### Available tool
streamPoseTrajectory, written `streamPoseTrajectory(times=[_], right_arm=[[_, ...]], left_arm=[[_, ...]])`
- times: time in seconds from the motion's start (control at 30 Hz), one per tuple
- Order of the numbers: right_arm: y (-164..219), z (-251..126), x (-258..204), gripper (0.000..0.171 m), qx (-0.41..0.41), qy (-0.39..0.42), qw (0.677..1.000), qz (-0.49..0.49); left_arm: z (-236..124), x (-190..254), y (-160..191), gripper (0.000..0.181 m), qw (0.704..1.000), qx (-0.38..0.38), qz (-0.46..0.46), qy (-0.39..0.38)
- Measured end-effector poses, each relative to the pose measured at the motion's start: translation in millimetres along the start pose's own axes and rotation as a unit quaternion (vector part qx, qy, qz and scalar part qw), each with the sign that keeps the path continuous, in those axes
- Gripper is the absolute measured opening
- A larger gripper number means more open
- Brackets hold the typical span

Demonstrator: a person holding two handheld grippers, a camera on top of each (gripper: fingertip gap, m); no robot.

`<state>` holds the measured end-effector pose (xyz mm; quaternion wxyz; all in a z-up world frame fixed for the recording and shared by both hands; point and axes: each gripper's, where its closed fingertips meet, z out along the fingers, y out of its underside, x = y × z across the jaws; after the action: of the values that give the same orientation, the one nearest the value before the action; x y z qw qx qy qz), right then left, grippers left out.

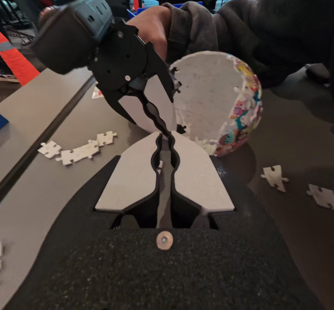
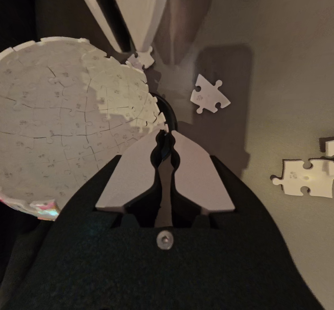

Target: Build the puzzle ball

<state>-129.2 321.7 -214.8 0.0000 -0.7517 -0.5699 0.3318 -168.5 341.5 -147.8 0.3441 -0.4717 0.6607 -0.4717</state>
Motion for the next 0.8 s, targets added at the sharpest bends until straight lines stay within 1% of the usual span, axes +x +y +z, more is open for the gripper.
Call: streamPoseTrajectory(times=[0.1, 0.2, 0.3, 0.37, 0.47, 0.6, 0.7, 0.8], right_arm=[[0.6, 0.8, -0.9, 0.004, -0.005, -0.009, 1.0, 0.004], [2.9, 2.8, -2.3, 0.004, -0.021, -0.012, 1.0, 0.005], [3.5, 4.1, -4.2, 0.004, -0.035, -0.009, 0.999, 0.001], [3.9, 4.4, -4.4, 0.004, -0.043, -0.006, 0.999, 0.0], [3.4, 4.6, -4.3, 0.004, -0.049, -0.003, 0.999, -0.006], [1.3, 5.6, -4.4, 0.004, -0.045, -0.008, 0.999, -0.009], [0.4, 6.2, -4.3, 0.005, -0.039, -0.015, 0.999, -0.011], [0.1, 7.2, -4.9, 0.005, -0.037, -0.024, 0.999, -0.01]], left_arm=[[1.6, 18.5, 9.0, 0.011, 1.0, -0.016, -0.009, 0.017], [4.7, 27.9, 10.8, 0.013, 0.999, -0.026, 0.007, 0.024], [-1.3, 28.7, -0.6, 0.014, 1.0, 0.005, 0.002, 0.015], [-9.3, 28.0, -10.1, 0.019, 0.999, 0.037, -0.015, 0.008], [-17.5, 35.2, -17.1, 0.028, 0.997, 0.064, -0.034, 0.009], [-10.4, 55.8, -20.6, 0.05, 0.997, 0.076, -0.023, 0.006], [-0.8, 64.0, -17.6, 0.055, 0.997, 0.065, -0.031, 0.023], [2.8, 64.6, -14.6, 0.053, 0.994, 0.058, -0.07, 0.055]])
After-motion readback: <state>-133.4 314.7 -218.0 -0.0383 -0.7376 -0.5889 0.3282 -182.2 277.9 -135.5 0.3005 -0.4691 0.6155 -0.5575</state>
